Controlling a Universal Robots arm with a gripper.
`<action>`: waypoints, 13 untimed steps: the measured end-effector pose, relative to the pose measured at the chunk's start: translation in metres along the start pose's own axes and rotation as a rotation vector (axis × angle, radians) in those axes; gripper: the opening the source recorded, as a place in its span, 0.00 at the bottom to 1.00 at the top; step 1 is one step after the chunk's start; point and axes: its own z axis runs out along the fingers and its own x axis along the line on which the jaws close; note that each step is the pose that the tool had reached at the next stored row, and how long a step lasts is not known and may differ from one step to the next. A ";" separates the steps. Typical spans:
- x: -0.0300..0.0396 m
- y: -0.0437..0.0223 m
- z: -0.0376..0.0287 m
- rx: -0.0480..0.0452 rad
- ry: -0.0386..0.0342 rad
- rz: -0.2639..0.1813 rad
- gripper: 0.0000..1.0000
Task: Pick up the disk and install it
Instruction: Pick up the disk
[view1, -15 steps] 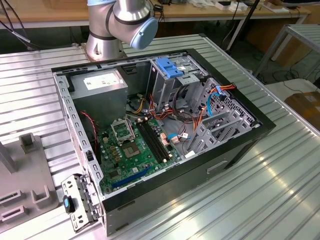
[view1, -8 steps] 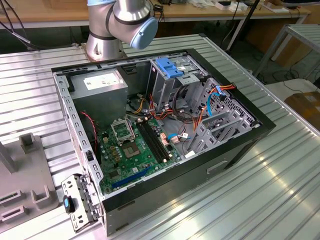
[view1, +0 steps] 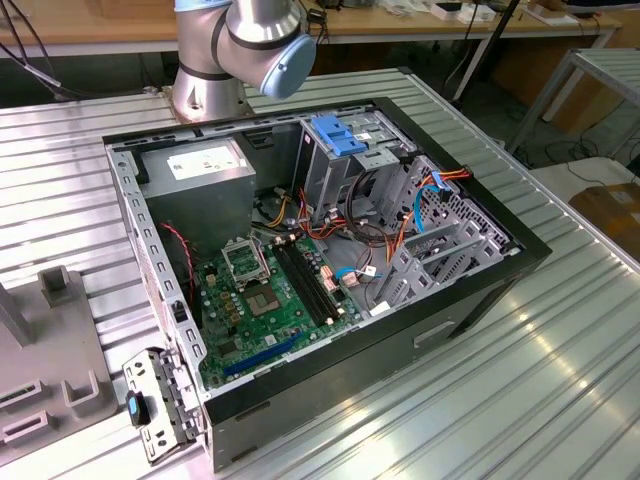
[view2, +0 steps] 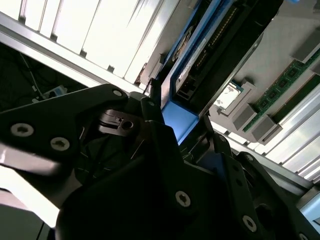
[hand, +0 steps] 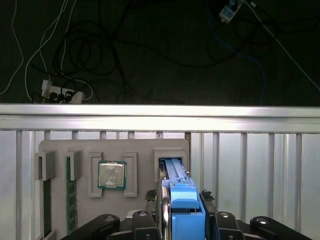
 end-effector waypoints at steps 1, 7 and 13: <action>0.0000 0.0000 0.0000 0.0001 0.0000 0.000 0.44; 0.0000 0.0000 0.0003 0.0000 0.0000 0.000 0.37; 0.0000 0.0000 0.0003 0.0000 0.0000 0.000 0.37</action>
